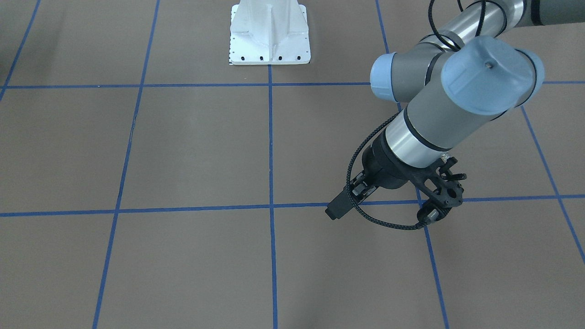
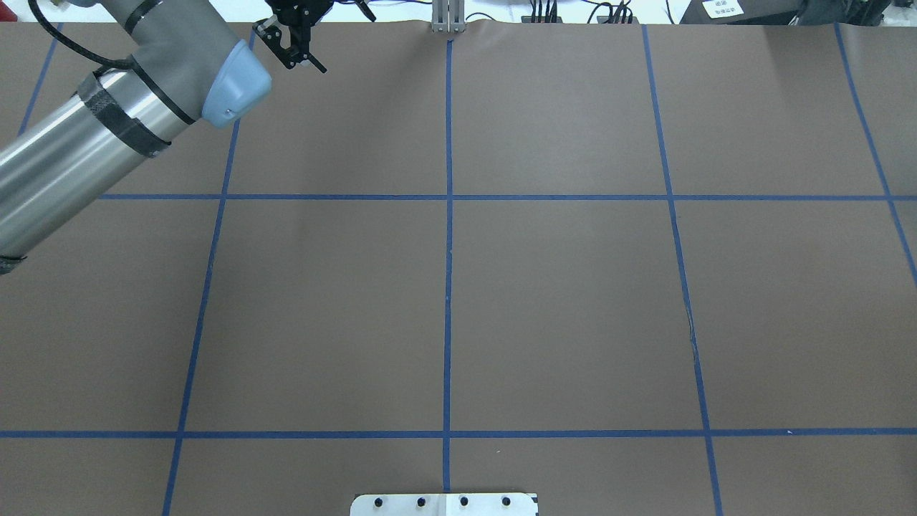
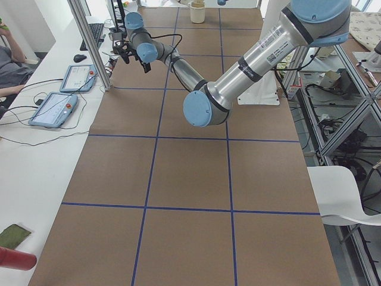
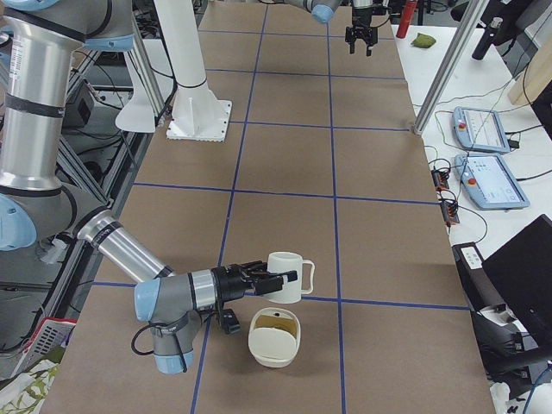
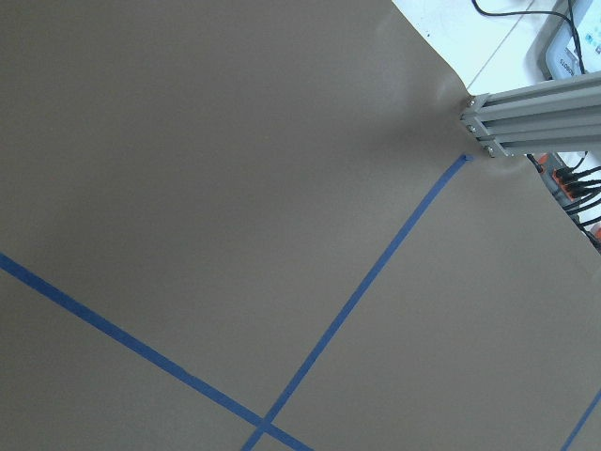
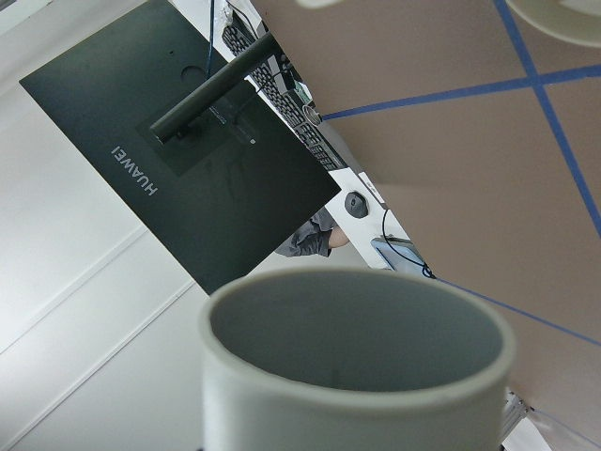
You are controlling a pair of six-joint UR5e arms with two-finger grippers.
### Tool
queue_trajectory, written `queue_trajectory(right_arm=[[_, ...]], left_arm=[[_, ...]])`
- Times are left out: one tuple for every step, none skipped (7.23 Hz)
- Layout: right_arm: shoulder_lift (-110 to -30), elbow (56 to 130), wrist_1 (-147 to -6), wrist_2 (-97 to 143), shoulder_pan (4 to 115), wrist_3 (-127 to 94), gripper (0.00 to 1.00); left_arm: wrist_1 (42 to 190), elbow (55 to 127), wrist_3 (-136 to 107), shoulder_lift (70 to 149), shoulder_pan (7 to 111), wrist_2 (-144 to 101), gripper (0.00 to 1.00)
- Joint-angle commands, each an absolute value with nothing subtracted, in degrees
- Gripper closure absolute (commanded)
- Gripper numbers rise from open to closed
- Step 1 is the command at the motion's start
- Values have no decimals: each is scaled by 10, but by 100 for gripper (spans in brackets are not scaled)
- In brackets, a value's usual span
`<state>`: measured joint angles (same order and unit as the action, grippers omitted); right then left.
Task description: Left arm hands cup to right arm to dump lemon
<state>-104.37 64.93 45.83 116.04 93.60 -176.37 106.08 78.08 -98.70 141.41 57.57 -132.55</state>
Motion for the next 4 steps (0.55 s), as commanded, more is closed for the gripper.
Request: queue_trajectory(right_arm=[[-1045,649,467,1159,936,-1772,93],[-1045,649,468,1157,936,-1772,92],[-1045,649,470,1157,936,-1769,92],[-1045,647,478,1158,936,-1759,92]], left_arm=[[1061,780,-987,1414,576,-1325,0],[1061,780,-987,1414,576,-1325,0],[1061,780,-987,1413,575,-1325,0],[1061,780,-987,1413,575,-1325,0]])
